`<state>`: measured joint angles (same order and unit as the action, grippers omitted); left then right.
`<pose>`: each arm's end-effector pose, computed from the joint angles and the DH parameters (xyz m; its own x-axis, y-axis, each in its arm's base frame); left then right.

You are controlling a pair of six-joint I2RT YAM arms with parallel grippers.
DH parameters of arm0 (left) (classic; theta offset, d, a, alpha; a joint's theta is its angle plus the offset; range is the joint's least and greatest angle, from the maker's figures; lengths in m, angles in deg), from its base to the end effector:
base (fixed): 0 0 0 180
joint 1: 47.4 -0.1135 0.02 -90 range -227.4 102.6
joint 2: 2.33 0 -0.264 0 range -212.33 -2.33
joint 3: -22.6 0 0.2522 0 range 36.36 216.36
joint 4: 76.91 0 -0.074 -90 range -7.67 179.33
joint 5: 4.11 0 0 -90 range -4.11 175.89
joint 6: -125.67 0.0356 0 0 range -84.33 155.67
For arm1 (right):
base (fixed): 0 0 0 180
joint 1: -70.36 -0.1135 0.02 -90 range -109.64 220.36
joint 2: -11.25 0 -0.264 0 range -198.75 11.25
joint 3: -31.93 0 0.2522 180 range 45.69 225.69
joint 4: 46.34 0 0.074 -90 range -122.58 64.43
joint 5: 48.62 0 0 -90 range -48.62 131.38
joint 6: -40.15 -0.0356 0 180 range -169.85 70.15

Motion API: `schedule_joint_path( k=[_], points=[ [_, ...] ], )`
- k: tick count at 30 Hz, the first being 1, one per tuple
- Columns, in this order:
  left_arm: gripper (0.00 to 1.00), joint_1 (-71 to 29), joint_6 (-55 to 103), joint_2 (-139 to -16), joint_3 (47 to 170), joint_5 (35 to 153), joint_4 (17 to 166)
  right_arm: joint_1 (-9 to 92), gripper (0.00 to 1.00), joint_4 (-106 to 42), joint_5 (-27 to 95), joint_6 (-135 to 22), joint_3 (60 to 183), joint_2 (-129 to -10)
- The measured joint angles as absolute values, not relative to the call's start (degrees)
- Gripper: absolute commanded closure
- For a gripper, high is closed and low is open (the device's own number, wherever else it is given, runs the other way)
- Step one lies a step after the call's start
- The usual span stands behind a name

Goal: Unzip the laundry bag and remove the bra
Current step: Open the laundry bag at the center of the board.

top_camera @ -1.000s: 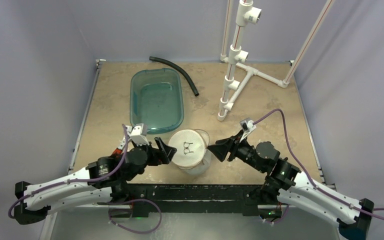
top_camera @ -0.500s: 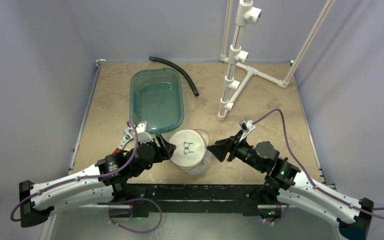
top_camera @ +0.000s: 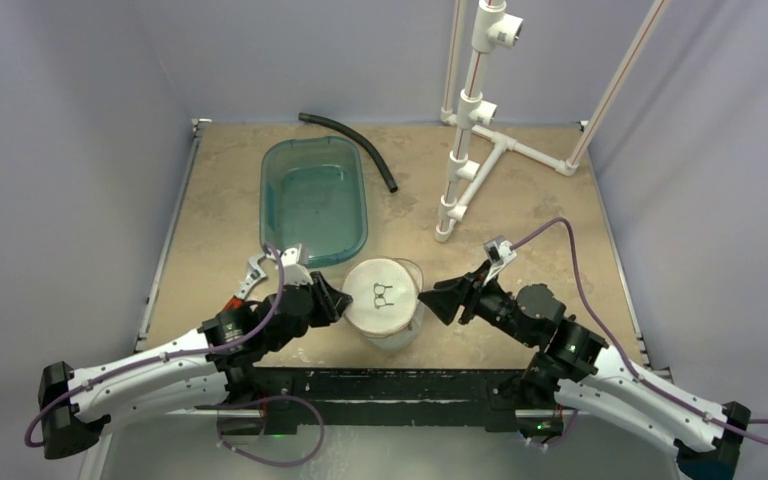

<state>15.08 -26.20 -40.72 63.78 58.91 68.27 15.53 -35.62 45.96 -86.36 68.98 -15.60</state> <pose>0.0858 -0.1297 0.2336 -0.6558 -0.4422 -0.6119 0.0727 0.7698 -0.6342 0.0842 0.1146 0.2764 -0.4616 0.3745 -0.8042 -0.6149 0.5184 0.5944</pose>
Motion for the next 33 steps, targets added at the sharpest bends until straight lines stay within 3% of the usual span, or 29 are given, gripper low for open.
schedule_joint_path(
  k=[7,10,33],
  points=[
    [0.89,15.0,-23.7,-40.5,64.0,61.1,70.5,15.5,0.39,-33.5,46.0,-86.3,69.3,-13.5],
    [1.00,15.0,-23.0,-40.5,64.2,61.9,71.2,15.5,0.39,-32.7,46.1,-86.3,69.4,-13.0],
    [1.00,15.0,-9.5,-39.1,69.5,69.2,76.5,15.5,0.39,-31.2,46.9,-85.6,71.7,-13.1]
  ],
)
